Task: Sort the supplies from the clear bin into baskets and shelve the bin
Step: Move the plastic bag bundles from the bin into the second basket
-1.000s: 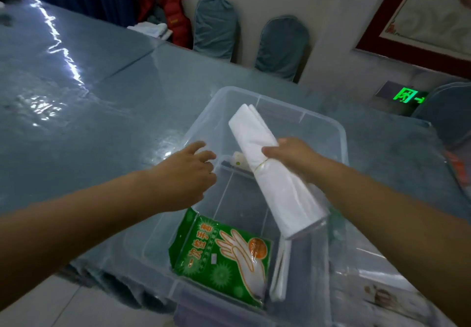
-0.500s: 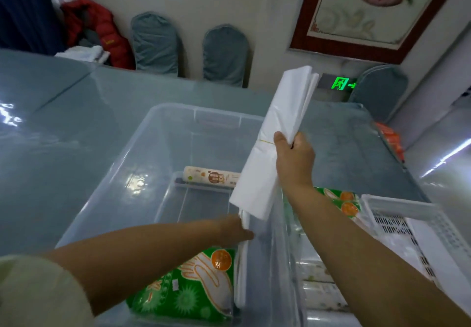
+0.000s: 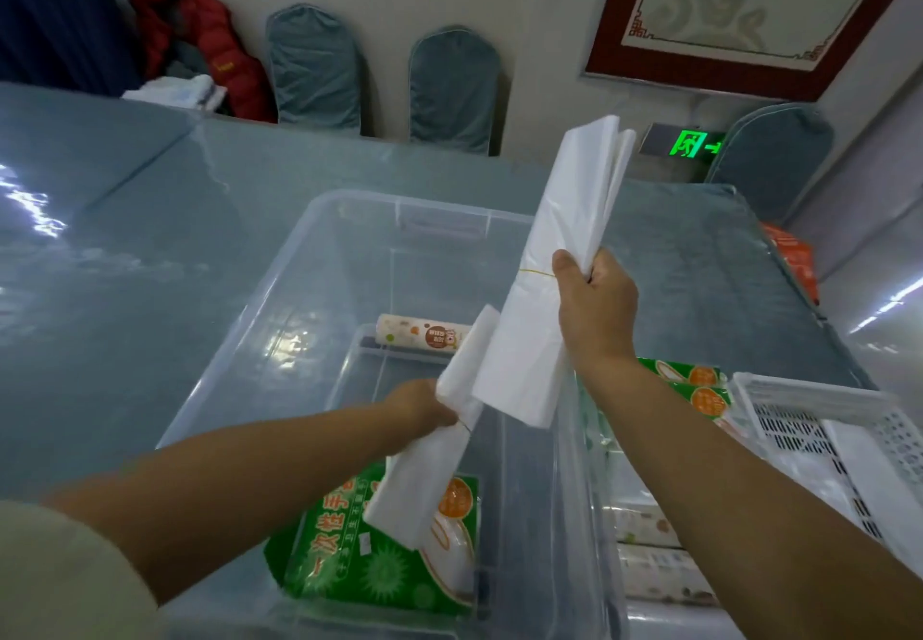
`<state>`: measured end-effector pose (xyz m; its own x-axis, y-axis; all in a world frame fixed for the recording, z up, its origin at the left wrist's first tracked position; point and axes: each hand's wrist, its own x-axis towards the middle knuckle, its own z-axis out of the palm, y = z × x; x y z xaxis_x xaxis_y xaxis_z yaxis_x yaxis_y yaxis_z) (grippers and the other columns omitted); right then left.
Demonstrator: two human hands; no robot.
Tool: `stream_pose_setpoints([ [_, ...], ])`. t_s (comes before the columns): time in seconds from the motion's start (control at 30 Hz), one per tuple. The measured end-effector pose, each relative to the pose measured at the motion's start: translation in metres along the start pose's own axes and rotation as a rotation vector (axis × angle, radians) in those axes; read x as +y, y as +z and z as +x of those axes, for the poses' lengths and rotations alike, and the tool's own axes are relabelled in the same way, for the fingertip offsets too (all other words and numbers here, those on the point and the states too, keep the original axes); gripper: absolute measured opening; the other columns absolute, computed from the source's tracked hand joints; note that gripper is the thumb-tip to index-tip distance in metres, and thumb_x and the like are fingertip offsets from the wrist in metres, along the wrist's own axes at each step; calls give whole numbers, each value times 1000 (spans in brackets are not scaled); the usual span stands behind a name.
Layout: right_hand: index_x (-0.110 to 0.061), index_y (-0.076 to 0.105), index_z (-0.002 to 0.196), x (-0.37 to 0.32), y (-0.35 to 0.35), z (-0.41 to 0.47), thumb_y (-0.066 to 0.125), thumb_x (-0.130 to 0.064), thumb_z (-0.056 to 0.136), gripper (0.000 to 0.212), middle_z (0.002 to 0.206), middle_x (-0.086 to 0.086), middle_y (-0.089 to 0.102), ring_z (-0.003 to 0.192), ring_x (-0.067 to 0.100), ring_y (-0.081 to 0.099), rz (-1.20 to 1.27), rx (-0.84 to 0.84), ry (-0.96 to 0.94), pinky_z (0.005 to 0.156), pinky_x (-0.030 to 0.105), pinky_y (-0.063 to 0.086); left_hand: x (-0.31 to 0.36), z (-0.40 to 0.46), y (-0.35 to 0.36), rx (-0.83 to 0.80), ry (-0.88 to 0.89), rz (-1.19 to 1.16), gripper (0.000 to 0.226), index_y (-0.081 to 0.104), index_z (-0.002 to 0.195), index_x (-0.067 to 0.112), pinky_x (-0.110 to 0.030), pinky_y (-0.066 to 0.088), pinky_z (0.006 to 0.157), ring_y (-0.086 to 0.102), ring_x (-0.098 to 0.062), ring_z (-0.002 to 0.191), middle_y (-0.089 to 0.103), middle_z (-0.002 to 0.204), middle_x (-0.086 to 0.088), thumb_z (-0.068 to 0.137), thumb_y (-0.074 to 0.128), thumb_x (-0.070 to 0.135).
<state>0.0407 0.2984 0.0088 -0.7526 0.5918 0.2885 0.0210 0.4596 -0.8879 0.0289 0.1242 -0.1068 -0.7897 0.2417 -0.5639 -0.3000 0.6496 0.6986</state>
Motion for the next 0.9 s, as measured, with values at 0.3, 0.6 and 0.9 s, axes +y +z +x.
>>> stream_pose_setpoints([
  [0.3,-8,56,76,-10,-9,-3,58,-26,86,21,72,-3,59,71,18,56,229,-28,159,68,35,49,62,-64,-66,453,327,-258,32,58,111,15,-35,48,80,59,-28,89,63,104,-9,79,62,15],
  [0.6,-21,67,85,-6,-61,13,63,-26,82,8,91,8,71,84,28,67,571,-173,323,76,44,57,172,-121,-62,102,559,-544,15,64,90,16,-26,54,52,67,-18,63,72,74,-3,79,60,6],
  [0.9,-14,64,95,54,-183,38,52,-25,94,16,89,9,72,78,23,68,785,-218,426,75,40,58,247,-116,109,122,564,-464,18,56,104,11,-37,55,77,64,-26,89,65,105,-15,86,58,6],
])
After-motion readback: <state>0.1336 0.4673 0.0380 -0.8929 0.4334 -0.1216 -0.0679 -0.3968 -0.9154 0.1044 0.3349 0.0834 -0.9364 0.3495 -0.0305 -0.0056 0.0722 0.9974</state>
